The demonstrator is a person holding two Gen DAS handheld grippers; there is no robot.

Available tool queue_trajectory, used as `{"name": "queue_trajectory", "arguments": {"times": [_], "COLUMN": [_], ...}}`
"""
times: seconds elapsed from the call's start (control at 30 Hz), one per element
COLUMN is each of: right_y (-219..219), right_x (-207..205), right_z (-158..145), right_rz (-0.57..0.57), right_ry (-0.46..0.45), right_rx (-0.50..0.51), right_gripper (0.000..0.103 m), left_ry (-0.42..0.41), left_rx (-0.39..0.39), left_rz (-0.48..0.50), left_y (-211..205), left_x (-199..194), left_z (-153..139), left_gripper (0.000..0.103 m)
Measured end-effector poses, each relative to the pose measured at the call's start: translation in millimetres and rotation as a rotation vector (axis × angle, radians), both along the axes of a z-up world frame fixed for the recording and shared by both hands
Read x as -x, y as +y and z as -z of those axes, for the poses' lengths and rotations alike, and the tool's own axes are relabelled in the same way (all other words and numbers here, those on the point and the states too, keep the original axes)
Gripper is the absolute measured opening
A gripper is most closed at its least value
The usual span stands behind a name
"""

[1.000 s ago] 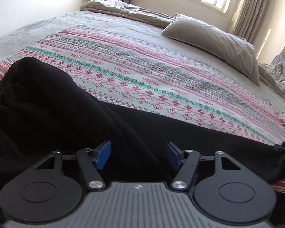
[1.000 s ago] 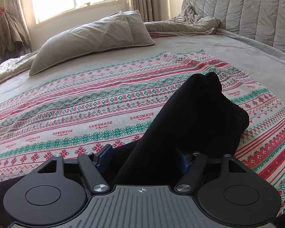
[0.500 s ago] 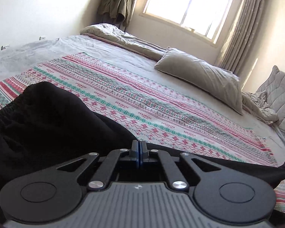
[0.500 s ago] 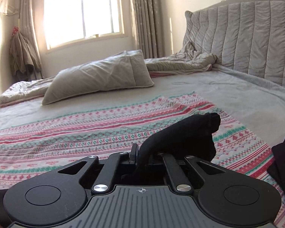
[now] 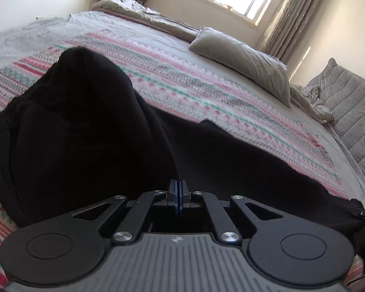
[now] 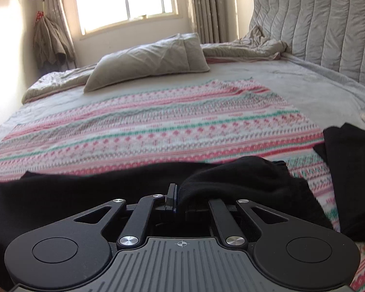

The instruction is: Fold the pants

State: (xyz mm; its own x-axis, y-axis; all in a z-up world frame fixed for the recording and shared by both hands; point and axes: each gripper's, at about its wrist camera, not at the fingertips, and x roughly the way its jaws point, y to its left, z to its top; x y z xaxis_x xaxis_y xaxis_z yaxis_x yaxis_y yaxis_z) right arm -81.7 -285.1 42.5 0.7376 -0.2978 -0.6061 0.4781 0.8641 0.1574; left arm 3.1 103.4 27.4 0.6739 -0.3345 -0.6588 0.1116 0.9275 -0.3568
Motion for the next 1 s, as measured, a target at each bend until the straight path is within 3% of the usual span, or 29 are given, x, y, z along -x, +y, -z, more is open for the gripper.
{"name": "queue_trajectory", "arguments": {"times": [0.2, 0.27, 0.37, 0.43, 0.5, 0.63, 0.83, 0.97, 1.0], "right_y": [7.1, 4.0, -11.6, -24.5, -37.6, -66.9, -95.8, -98.5, -96.5], "right_x": [19.9, 26.5, 39.7, 47.8, 55.2, 65.5, 76.0, 82.1, 82.1], "right_z": [56.8, 65.4, 68.4, 68.4, 67.7, 69.6, 81.9, 81.9, 77.8], "right_rz": [-0.012, -0.007, 0.023, 0.059, 0.11, 0.192, 0.357, 0.404, 0.414], "right_ry": [0.093, 0.049, -0.05, -0.112, -0.175, -0.304, -0.391, -0.427, -0.421], "right_rx": [-0.108, -0.136, -0.232, -0.283, -0.315, -0.435, -0.54, -0.552, -0.519], "right_gripper": [0.005, 0.006, 0.022, 0.042, 0.048, 0.048, 0.047, 0.04, 0.028], "left_ry": [0.071, 0.054, 0.03, 0.037, 0.032, -0.005, -0.014, -0.014, -0.019], "left_rx": [-0.018, -0.021, 0.005, 0.065, 0.099, 0.11, 0.107, 0.087, 0.084], "left_rz": [0.02, 0.024, 0.029, 0.032, 0.031, 0.033, 0.01, -0.007, -0.01], "left_y": [8.8, 7.2, 7.6, 8.1, 7.5, 1.9, -4.2, -5.3, -5.0], "left_x": [10.1, 11.4, 12.1, 11.6, 9.7, 7.6, 0.2, -0.8, 0.9], "left_z": [27.0, 27.5, 26.9, 28.7, 29.9, 28.2, 30.3, 30.0, 28.3], "left_gripper": [0.017, 0.017, 0.017, 0.019, 0.019, 0.021, 0.023, 0.019, 0.018]}}
